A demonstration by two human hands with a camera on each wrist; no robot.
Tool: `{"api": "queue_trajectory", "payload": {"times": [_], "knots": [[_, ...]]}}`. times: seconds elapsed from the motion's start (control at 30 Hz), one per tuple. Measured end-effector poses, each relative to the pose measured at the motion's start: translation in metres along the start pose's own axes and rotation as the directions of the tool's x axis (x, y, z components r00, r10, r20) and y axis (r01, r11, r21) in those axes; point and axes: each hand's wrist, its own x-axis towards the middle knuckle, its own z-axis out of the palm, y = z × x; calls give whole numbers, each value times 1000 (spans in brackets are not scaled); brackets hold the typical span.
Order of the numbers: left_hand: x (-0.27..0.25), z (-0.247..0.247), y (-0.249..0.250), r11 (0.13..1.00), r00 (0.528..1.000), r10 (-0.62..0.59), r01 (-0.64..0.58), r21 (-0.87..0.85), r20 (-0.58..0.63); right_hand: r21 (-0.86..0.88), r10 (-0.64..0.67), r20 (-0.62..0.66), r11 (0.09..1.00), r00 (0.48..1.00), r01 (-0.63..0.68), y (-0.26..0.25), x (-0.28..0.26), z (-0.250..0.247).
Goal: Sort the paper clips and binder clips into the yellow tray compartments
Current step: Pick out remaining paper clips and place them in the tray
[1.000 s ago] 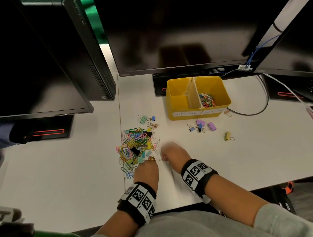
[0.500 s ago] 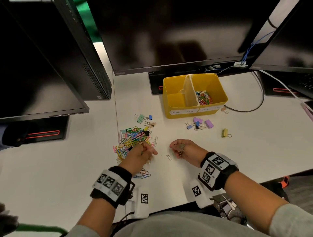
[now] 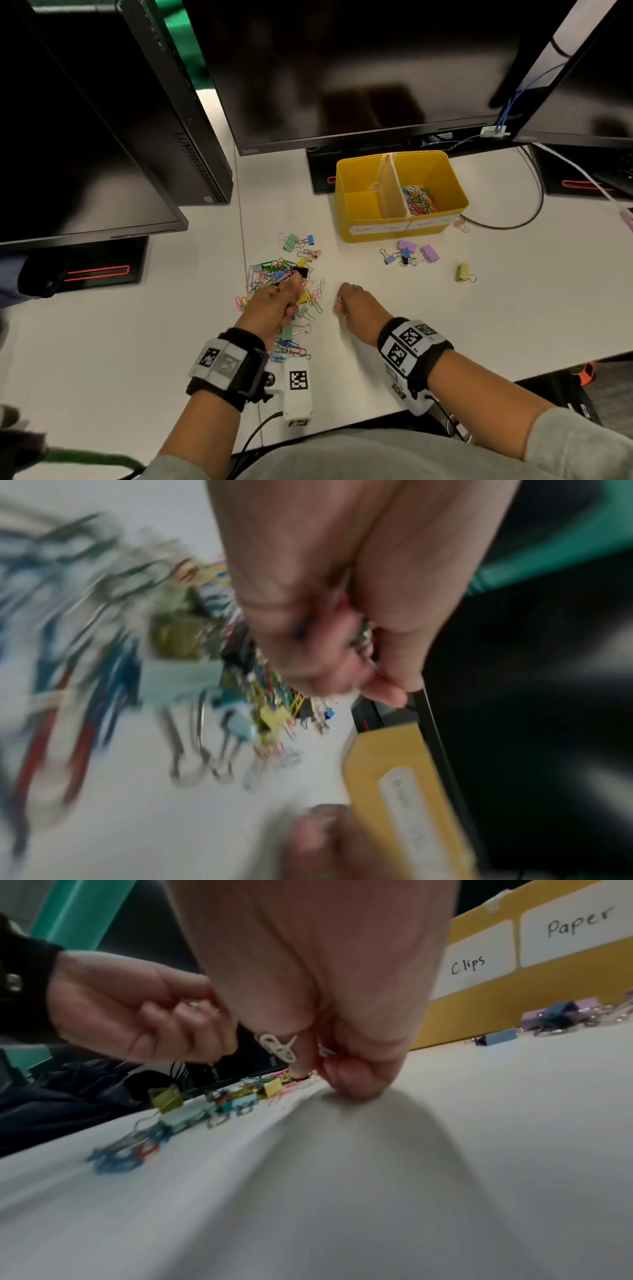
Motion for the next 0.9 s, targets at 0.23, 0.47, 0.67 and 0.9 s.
{"api": "queue_trajectory", "payload": {"times": [0.23,0.47,0.67,0.9], "knots": [[11,15,12,33,973,231,-37,999,29,220,76,-139,974,987,-43,-11,29,-4],[12,-5,10,-12,958,285,39,999,-34,18,182,-175,983,968,-181,-29,39,16],[19,10,22,37,959,282,-21,999,9,-126,0,-105,992,994,-13,-9,38,-5],[42,40,27,-98,983,166,-59,993,75,-390,-12,-62,921,998,-13,17,23,-17]]}}
